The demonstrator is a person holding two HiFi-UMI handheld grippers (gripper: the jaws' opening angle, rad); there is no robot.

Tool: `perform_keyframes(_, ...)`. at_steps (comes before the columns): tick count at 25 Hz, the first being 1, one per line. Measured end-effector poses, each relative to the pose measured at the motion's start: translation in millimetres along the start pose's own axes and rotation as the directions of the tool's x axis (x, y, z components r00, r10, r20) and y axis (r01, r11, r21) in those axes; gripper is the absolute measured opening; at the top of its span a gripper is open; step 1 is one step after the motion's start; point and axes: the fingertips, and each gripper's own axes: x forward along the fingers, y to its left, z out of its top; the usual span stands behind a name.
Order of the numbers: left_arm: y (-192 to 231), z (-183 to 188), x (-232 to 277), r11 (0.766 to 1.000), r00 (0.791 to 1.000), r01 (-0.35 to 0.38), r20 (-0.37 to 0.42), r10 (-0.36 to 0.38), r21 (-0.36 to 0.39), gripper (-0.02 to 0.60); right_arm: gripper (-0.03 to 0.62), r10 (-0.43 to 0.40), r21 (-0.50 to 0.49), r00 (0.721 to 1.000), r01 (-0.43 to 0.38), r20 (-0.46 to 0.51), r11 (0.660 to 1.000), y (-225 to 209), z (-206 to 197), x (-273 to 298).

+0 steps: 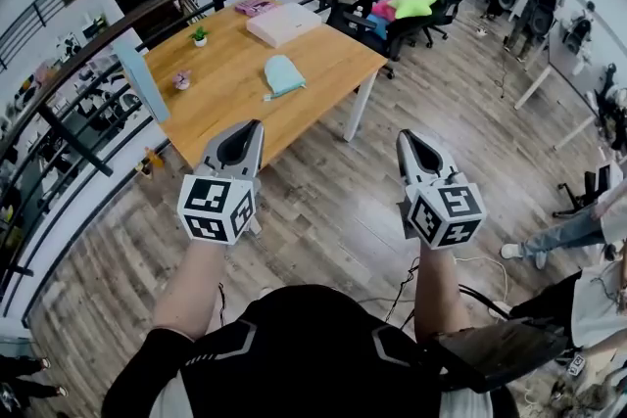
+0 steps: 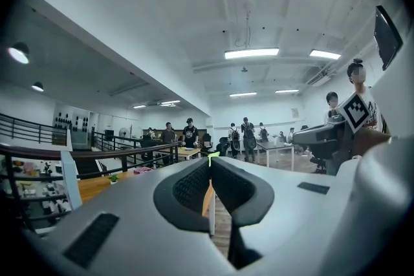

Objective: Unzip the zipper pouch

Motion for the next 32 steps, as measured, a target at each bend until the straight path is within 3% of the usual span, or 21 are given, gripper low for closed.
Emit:
perform_keyframes(4,6.4,2.7,-0.3,0.999,0.999,-0.047,0.019,0.046,0.012,0.032,0.039,0.013,0.000,1.000,-0.013,0.009,1.000,1.9,-1.4,1.7)
perform_keyframes(8,9.2,-1.4,-4.8,0.997,0.997,-0.074,0.024,0.074,-0.001,0.038,0.156,0.017,0.003,1.000,-0.017,0.017,1.000,-0.7,-4.5,-3.1)
perform_keyframes(11,-1.7,-3.3,-2.6,0.999,0.999,-0.039,0.004,0.039,0.008,0.153,0.188,0.027,0.022,0.999,-0.027,0.028,0.999,-6.4,-4.1,-7.5)
perform_keyframes(17,-18.9,-6.5,7.5,0.999,1.000,-0.020,0.000,0.020,0.033,0.206,0.273,0.049,0.042,0.998,-0.051,0.049,0.998,-18.3,-7.5,-7.5)
perform_keyframes(32,-59.3,0.6,54.2,0.995,0.998,-0.056,0.023,0.055,0.084,0.229,0.275,0.100,0.028,0.994,-0.101,0.048,0.994,-72.4,-18.8,-8.1)
